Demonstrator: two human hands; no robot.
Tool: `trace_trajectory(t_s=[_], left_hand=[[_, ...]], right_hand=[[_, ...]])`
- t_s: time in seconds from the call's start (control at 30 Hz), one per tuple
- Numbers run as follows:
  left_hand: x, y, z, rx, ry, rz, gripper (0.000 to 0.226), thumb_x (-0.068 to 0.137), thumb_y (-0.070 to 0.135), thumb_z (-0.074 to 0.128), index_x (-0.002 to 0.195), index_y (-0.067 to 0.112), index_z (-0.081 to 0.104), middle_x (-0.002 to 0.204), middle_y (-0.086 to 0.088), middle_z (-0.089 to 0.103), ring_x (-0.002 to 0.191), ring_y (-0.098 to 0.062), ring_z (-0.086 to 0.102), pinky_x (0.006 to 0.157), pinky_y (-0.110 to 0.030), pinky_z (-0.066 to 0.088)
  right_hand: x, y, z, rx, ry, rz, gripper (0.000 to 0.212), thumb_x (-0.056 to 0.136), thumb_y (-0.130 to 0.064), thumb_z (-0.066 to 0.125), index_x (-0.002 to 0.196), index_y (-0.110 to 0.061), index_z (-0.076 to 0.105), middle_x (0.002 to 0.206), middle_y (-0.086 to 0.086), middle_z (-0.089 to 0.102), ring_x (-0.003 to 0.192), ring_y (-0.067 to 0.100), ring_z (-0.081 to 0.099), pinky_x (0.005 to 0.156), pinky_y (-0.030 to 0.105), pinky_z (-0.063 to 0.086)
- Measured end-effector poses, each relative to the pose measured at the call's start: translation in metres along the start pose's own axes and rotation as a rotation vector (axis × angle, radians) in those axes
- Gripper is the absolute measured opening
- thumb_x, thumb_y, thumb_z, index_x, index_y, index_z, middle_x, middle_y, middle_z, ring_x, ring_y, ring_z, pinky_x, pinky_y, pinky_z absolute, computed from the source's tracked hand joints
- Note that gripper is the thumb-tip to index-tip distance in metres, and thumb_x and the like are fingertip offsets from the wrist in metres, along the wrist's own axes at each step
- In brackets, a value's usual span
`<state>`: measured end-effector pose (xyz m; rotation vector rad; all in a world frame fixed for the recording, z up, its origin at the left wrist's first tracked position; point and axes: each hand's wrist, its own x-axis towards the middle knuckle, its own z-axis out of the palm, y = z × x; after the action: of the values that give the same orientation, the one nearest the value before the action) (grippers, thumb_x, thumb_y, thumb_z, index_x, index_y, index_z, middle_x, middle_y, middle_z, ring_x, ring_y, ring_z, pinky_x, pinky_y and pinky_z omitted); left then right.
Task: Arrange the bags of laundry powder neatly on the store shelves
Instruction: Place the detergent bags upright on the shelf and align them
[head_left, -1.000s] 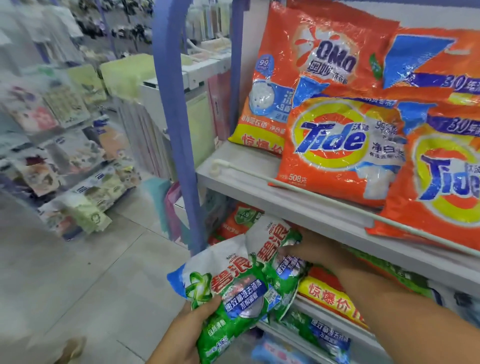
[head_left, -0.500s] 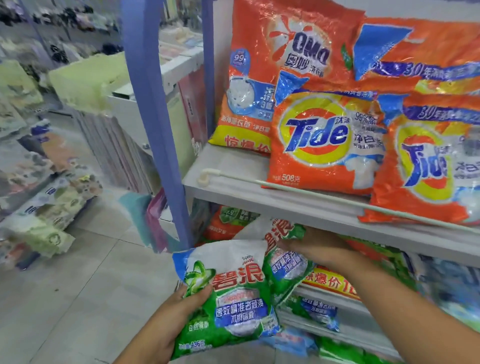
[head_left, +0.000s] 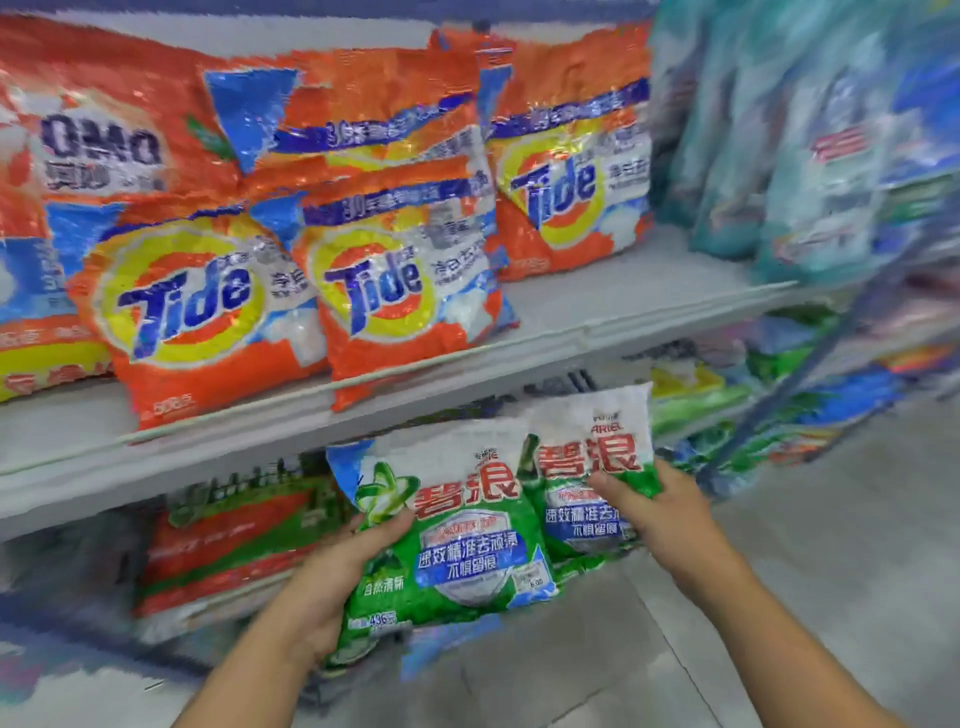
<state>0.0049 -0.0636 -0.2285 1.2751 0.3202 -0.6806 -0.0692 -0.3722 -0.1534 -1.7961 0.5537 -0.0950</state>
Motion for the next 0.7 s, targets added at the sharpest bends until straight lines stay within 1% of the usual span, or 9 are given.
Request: trace_trajectory(t_s=[0.07, 0.13, 0.2, 0.27, 0.33, 0.43, 0.5, 0.6, 0.7], left_hand=[[0.007, -0.003, 0.049, 0.023, -0.076, -0.002, 0.086, 0.057, 0.053, 0.094, 0.132, 0.024, 0.065, 0.13, -0.01, 0.07, 0.12, -0.035, 0.066, 0.105, -0.056, 0.048], [0.01, -0.008, 0.106, 0.057, -0.132, -0.004, 0.087, 0.057, 0.049, 0.096, 0.134, 0.022, 0.064, 0.129, -0.009, 0.071, 0.123, -0.036, 0.064, 0.109, -0.056, 0.045], [0.009, -0.015, 0.164, 0.03, -0.209, -0.013, 0.08, 0.06, 0.037, 0.096, 0.132, 0.021, 0.065, 0.127, -0.013, 0.071, 0.121, -0.039, 0.065, 0.108, -0.06, 0.045], [0.007, -0.019, 0.22, 0.036, -0.247, -0.012, 0.086, 0.056, 0.033, 0.097, 0.134, 0.021, 0.061, 0.126, -0.014, 0.072, 0.116, -0.04, 0.067, 0.104, -0.063, 0.047], [0.003, -0.021, 0.277, 0.085, -0.283, 0.016, 0.083, 0.06, 0.032, 0.096, 0.134, 0.018, 0.061, 0.122, -0.014, 0.073, 0.111, -0.039, 0.07, 0.097, -0.06, 0.053], [-0.008, -0.02, 0.357, 0.146, -0.314, 0.054, 0.031, 0.087, 0.013, 0.074, 0.117, 0.01, 0.069, 0.104, -0.015, 0.079, 0.086, -0.031, 0.078, 0.064, -0.041, 0.064], [-0.013, -0.019, 0.402, 0.176, -0.318, 0.088, 0.018, 0.092, 0.009, 0.066, 0.11, 0.012, 0.07, 0.093, -0.007, 0.081, 0.075, -0.019, 0.078, 0.056, -0.028, 0.061], [-0.007, -0.013, 0.458, 0.211, -0.357, 0.106, 0.026, 0.09, 0.015, 0.068, 0.117, 0.016, 0.07, 0.106, -0.007, 0.079, 0.091, -0.023, 0.078, 0.083, -0.037, 0.059], [0.015, -0.003, 0.505, 0.21, -0.384, 0.085, 0.032, 0.089, 0.015, 0.069, 0.121, 0.017, 0.068, 0.109, -0.013, 0.078, 0.098, -0.034, 0.076, 0.097, -0.051, 0.054]], right_hand=[[-0.004, 0.013, -0.048, 0.045, 0.071, 0.004, 0.013, 0.082, -0.023, 0.081, 0.092, -0.026, 0.073, 0.092, -0.004, 0.08, 0.09, 0.015, 0.075, 0.09, 0.041, 0.058], [-0.009, 0.023, -0.097, 0.081, 0.114, 0.008, 0.013, 0.084, -0.016, 0.079, 0.088, -0.026, 0.072, 0.085, -0.008, 0.078, 0.075, -0.002, 0.073, 0.076, 0.023, 0.057], [-0.014, 0.032, -0.148, 0.115, 0.171, -0.02, 0.014, 0.086, -0.011, 0.077, 0.088, -0.023, 0.071, 0.083, -0.01, 0.075, 0.06, -0.011, 0.066, 0.059, 0.007, 0.049], [-0.016, 0.045, -0.2, 0.118, 0.228, -0.027, 0.013, 0.086, -0.011, 0.077, 0.088, -0.022, 0.071, 0.078, -0.012, 0.073, 0.056, -0.014, 0.063, 0.053, 0.004, 0.045], [-0.018, 0.059, -0.248, 0.124, 0.286, -0.005, 0.008, 0.085, -0.018, 0.079, 0.086, -0.022, 0.072, 0.075, -0.012, 0.076, 0.068, -0.006, 0.07, 0.063, 0.012, 0.052], [-0.019, 0.073, -0.313, 0.119, 0.379, 0.016, 0.006, 0.082, -0.029, 0.082, 0.085, -0.029, 0.077, 0.085, -0.011, 0.079, 0.088, 0.012, 0.075, 0.088, 0.038, 0.057], [-0.018, 0.077, -0.351, 0.145, 0.418, 0.016, 0.006, 0.083, -0.026, 0.081, 0.085, -0.027, 0.076, 0.085, -0.01, 0.08, 0.088, 0.015, 0.075, 0.091, 0.042, 0.057], [-0.007, 0.078, -0.397, 0.192, 0.46, 0.017, 0.008, 0.083, -0.022, 0.08, 0.09, -0.022, 0.075, 0.086, -0.006, 0.08, 0.087, 0.019, 0.076, 0.089, 0.042, 0.057], [0.015, 0.08, -0.435, 0.255, 0.497, 0.018, 0.014, 0.083, -0.018, 0.079, 0.096, -0.018, 0.075, 0.086, -0.002, 0.08, 0.083, 0.021, 0.077, 0.081, 0.043, 0.06]])
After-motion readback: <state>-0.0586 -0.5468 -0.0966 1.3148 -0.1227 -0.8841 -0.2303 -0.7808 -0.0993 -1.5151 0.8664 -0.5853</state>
